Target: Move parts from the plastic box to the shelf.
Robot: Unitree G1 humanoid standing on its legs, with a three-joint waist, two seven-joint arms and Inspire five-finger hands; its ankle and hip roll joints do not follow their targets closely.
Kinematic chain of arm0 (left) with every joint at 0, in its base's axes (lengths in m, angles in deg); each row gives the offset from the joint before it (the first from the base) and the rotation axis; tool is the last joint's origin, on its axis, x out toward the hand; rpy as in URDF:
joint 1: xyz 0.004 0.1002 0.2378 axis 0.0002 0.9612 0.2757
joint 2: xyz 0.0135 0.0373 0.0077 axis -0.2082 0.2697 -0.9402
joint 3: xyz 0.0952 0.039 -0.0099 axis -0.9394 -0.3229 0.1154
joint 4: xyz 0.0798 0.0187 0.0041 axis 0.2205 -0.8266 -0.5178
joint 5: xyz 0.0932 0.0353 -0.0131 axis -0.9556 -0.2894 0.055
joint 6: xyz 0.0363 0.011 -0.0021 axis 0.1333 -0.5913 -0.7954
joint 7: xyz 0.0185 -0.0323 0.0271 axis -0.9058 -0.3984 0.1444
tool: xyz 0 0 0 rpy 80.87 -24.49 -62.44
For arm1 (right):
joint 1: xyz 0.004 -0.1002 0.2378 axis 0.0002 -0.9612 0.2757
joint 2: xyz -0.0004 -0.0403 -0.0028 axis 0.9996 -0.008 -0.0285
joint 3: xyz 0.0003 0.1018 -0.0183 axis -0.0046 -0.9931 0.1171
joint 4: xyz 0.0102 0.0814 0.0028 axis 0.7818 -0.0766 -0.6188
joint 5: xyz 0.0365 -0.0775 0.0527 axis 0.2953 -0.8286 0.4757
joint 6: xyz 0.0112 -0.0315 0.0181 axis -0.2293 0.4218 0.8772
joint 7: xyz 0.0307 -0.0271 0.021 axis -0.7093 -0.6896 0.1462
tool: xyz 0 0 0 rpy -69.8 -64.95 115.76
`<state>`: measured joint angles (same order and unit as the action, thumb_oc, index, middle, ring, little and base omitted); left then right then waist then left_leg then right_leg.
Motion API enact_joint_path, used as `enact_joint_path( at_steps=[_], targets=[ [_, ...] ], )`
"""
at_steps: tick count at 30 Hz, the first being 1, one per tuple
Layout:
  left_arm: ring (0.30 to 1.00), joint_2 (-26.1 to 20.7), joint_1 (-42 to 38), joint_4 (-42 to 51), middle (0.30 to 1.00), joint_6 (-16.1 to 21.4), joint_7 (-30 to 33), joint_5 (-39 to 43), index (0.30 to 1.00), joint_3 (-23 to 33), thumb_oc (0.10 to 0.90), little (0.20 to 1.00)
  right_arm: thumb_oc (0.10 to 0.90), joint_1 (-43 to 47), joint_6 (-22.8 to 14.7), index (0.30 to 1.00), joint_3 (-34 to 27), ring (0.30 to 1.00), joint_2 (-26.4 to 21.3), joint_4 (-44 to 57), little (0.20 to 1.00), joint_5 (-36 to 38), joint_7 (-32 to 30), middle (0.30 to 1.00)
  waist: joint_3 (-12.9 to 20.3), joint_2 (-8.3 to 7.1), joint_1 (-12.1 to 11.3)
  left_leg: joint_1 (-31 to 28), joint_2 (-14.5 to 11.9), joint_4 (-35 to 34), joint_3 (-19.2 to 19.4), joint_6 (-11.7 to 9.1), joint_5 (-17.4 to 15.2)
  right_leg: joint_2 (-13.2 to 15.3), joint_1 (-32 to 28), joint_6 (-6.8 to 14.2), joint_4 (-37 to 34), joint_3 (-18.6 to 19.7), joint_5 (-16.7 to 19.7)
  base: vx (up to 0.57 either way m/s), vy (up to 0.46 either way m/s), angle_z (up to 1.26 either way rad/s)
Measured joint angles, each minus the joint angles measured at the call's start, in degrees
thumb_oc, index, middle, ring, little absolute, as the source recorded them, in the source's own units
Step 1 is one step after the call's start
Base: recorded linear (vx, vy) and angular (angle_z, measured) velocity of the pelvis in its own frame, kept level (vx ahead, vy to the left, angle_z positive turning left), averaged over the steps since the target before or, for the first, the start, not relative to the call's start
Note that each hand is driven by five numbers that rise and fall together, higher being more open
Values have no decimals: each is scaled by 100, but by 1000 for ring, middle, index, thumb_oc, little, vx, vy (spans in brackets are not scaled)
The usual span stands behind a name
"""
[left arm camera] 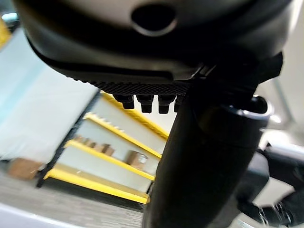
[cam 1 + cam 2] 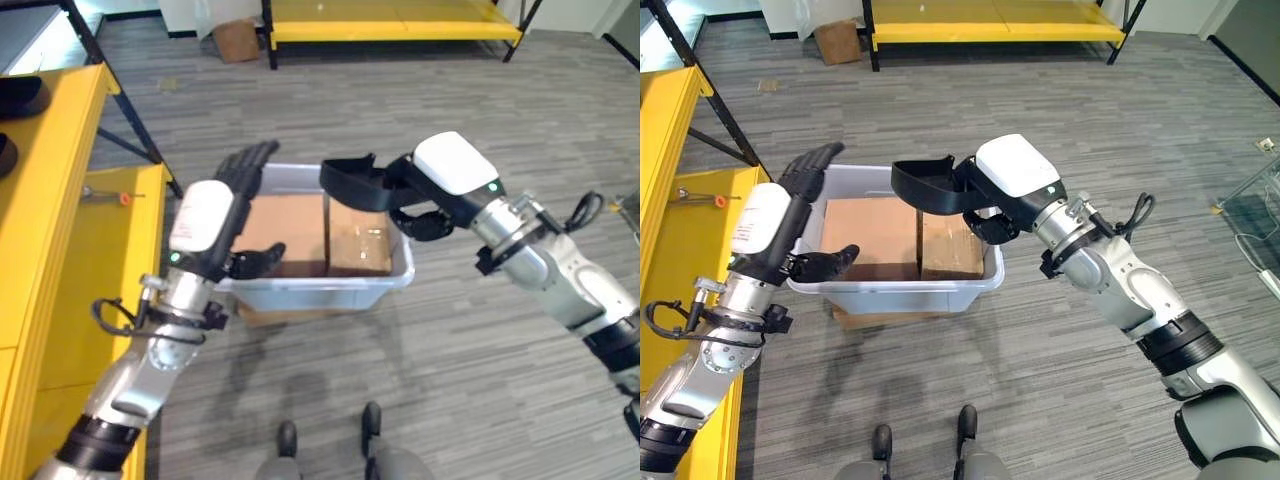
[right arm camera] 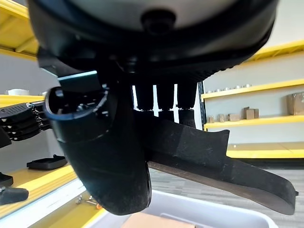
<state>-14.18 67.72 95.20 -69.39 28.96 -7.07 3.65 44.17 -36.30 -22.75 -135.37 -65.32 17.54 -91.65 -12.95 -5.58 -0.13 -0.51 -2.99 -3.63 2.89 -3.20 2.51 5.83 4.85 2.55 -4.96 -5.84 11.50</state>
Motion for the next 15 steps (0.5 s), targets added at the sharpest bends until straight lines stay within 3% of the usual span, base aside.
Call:
enact_joint_path(
  at_steps=[15],
  targets=[
    [1000,-273,-515,-35,1000,170,258,-1096,1000,-557,900,1000,400,4,-116,300,467,300,227,167,300,122,10,300,213,-98,8,-90,6,-81,23,-4,47,-1,-46,26,-4,64,-32,6,1,0]
  ],
)
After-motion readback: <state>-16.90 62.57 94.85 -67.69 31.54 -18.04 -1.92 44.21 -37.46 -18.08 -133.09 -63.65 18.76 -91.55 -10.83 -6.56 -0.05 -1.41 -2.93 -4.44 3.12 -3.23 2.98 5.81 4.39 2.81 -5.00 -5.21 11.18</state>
